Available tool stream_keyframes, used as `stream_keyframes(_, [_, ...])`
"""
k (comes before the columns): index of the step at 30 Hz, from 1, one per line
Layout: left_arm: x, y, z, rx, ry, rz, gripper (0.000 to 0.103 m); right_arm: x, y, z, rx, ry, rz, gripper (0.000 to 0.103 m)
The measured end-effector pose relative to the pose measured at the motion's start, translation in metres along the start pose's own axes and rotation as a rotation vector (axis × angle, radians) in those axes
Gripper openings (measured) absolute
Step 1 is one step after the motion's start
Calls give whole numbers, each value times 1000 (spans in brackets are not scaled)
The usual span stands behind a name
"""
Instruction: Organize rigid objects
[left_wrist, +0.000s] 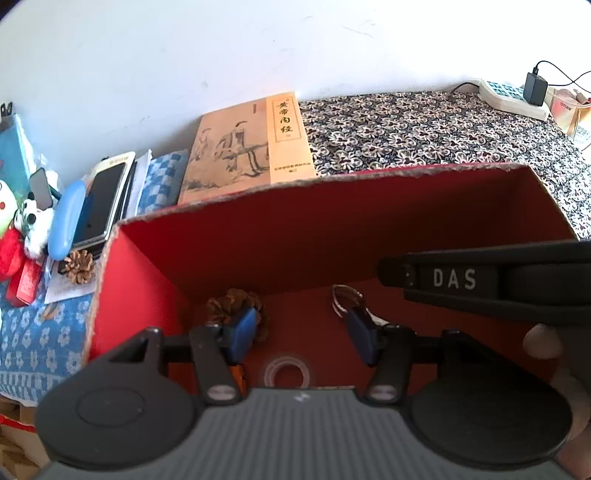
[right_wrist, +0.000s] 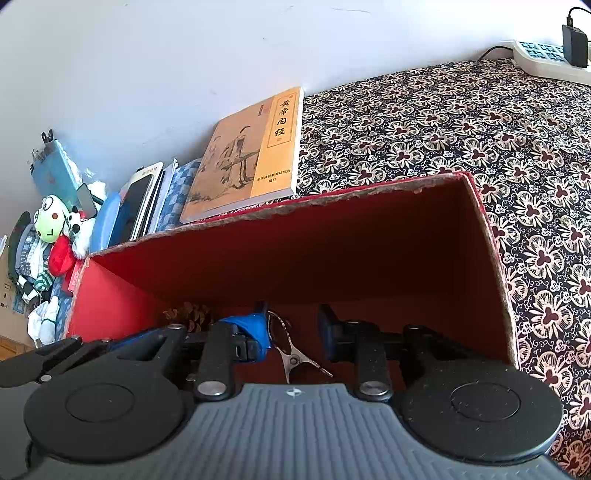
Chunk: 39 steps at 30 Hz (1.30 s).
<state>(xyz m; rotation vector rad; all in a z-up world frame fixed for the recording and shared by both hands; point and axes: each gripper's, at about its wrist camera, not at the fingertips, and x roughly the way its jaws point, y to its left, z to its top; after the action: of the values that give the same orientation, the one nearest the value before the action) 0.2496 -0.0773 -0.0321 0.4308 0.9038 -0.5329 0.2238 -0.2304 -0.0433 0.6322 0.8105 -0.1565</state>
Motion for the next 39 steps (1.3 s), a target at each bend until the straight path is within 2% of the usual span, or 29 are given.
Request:
stream_keyframes(13, [2,1,1,-10,4,4,61,-1,-2,-1,10,-4,15,14])
stream_keyframes(23, [1,2,1,-12,1,-5,62,4,-2,1,5,36,33,18])
stream_keyframes(39, [2,0,1,7,0,-9,62,4,-3,1,15,42,65,18])
